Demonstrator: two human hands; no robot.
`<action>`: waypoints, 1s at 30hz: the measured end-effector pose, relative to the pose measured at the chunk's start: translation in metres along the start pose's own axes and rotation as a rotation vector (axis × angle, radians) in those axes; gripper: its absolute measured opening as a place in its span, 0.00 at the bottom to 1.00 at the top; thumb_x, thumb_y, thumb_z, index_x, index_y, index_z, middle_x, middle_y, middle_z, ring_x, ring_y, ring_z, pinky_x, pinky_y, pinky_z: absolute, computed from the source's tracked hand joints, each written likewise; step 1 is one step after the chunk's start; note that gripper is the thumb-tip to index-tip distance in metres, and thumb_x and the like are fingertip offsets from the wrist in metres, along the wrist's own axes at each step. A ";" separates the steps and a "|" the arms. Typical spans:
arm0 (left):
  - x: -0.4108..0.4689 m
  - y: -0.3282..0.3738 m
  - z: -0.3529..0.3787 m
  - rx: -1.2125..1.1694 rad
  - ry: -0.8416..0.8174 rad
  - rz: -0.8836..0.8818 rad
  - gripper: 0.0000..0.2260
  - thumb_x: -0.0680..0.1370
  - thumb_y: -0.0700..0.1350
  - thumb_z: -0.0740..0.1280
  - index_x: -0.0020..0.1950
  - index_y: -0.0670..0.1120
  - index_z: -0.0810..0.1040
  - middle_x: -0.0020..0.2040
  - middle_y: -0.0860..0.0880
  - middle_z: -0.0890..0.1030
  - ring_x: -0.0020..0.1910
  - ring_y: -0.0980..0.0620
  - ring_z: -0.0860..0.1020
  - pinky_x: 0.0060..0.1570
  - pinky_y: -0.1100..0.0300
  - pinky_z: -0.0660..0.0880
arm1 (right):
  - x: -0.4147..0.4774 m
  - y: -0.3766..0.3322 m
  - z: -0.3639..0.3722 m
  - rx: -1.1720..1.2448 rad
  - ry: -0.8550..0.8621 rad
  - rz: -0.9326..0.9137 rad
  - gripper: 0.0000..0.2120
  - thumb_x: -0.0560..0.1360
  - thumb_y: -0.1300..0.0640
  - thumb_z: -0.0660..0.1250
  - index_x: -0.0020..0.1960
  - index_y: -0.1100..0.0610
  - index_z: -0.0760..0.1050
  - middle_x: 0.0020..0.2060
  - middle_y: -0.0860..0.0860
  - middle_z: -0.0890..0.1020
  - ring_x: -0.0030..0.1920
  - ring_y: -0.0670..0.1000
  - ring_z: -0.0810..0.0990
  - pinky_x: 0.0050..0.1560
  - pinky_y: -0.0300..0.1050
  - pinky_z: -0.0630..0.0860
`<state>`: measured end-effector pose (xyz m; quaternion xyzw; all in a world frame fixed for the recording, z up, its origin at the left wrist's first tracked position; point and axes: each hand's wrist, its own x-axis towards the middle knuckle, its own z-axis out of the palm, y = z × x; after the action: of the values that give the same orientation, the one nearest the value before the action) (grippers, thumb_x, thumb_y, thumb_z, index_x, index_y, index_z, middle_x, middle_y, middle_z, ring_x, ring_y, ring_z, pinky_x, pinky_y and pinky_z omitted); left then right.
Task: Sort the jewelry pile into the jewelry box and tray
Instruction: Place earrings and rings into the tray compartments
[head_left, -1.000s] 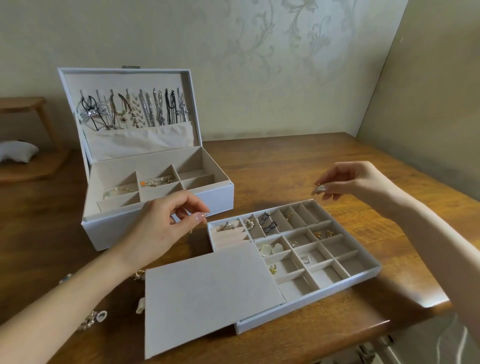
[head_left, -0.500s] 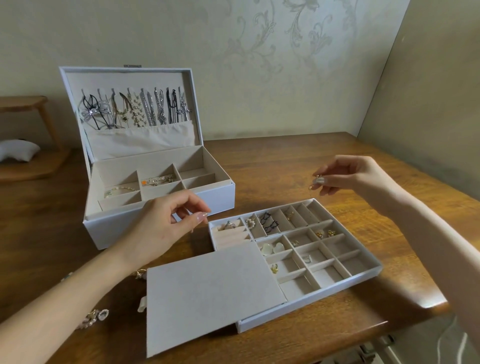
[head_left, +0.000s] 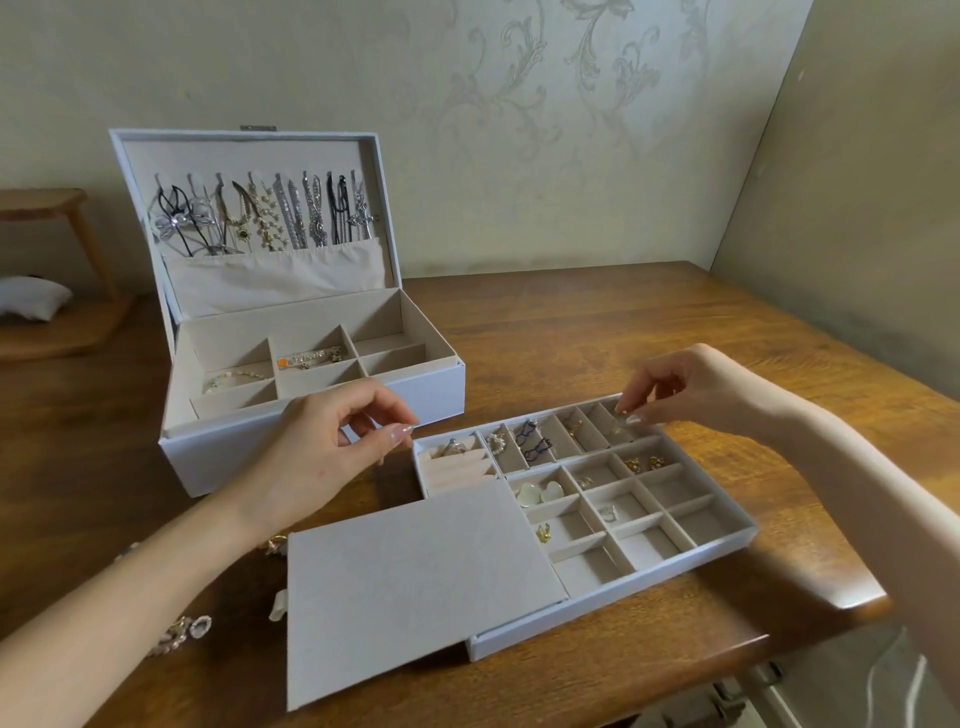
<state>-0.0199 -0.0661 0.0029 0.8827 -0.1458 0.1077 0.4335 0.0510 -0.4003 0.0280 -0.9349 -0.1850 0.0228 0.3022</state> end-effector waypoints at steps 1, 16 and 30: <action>0.000 0.000 0.000 0.000 0.001 0.000 0.06 0.75 0.42 0.67 0.46 0.54 0.78 0.41 0.57 0.80 0.43 0.60 0.77 0.45 0.58 0.77 | -0.001 -0.001 -0.001 -0.013 -0.009 -0.007 0.07 0.70 0.66 0.73 0.41 0.54 0.83 0.29 0.37 0.80 0.28 0.38 0.73 0.29 0.30 0.67; -0.002 0.003 0.000 0.008 -0.011 0.015 0.06 0.75 0.41 0.67 0.46 0.52 0.79 0.45 0.59 0.80 0.43 0.58 0.77 0.45 0.54 0.77 | -0.056 0.008 -0.012 0.358 -0.073 -0.010 0.08 0.66 0.62 0.73 0.44 0.63 0.80 0.37 0.54 0.85 0.36 0.48 0.81 0.36 0.37 0.76; 0.001 0.006 0.002 0.037 -0.021 0.006 0.07 0.75 0.41 0.67 0.47 0.53 0.79 0.44 0.54 0.81 0.42 0.60 0.77 0.44 0.60 0.75 | -0.056 0.009 -0.007 -0.269 -0.026 0.006 0.07 0.69 0.58 0.75 0.40 0.46 0.81 0.39 0.46 0.77 0.38 0.46 0.74 0.39 0.42 0.76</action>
<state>-0.0207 -0.0716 0.0067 0.8913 -0.1509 0.1022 0.4152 0.0026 -0.4317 0.0246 -0.9671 -0.1873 0.0109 0.1716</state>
